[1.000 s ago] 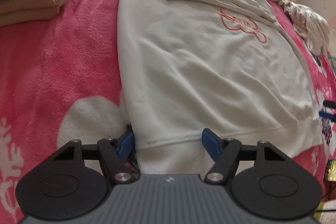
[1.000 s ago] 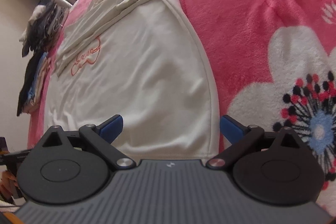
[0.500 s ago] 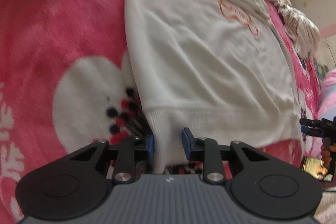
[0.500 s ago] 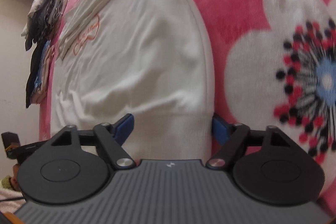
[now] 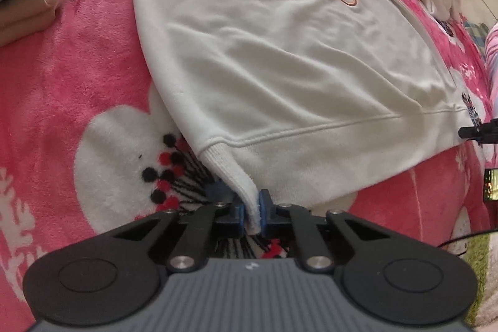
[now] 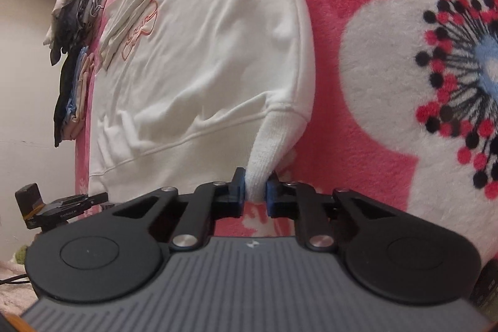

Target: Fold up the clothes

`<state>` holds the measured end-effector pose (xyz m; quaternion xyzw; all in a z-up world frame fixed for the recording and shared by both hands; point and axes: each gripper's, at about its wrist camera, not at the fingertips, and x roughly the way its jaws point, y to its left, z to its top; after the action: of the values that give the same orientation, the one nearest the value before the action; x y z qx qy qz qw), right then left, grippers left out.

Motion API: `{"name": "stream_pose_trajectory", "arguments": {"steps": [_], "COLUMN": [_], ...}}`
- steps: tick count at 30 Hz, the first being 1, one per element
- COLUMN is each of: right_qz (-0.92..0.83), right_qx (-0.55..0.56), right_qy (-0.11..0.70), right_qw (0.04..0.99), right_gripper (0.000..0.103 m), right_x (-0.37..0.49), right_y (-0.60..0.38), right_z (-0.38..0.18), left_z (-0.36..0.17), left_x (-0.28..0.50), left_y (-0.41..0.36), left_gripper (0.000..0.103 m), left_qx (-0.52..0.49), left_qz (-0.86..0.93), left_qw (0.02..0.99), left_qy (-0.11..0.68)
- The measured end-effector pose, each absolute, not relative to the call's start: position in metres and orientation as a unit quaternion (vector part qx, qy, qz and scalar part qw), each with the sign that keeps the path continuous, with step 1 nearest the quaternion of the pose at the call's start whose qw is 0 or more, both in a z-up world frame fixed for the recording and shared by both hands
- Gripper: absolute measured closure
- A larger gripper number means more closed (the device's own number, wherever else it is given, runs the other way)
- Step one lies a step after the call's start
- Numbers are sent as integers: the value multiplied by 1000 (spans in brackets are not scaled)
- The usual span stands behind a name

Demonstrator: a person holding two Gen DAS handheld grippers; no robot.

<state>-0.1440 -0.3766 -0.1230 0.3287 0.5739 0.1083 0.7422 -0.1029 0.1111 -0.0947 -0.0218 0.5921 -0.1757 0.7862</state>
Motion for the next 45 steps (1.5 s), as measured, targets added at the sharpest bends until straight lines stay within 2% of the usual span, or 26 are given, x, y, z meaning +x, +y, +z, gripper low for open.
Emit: {"name": "stream_pose_trajectory", "arguments": {"steps": [11, 27, 36, 45], "right_qz": [135, 171, 179, 192], "right_qx": [328, 271, 239, 201], "right_qy": [517, 408, 363, 324], "right_qw": [779, 855, 883, 904], "right_gripper": [96, 97, 97, 97], "right_x": [-128, -59, 5, 104], "right_y": [-379, -379, -374, -369], "right_z": [-85, -11, 6, 22], "left_z": [-42, 8, 24, 27], "left_x": [-104, -33, 21, 97], "left_y": [111, 118, 120, 126], "left_gripper": [96, 96, 96, 96], "left_qx": [-22, -70, -95, -111], "left_qz": [-197, -158, -141, -109], "left_qw": [838, 902, 926, 941], "left_qy": [508, 395, 336, 299]}}
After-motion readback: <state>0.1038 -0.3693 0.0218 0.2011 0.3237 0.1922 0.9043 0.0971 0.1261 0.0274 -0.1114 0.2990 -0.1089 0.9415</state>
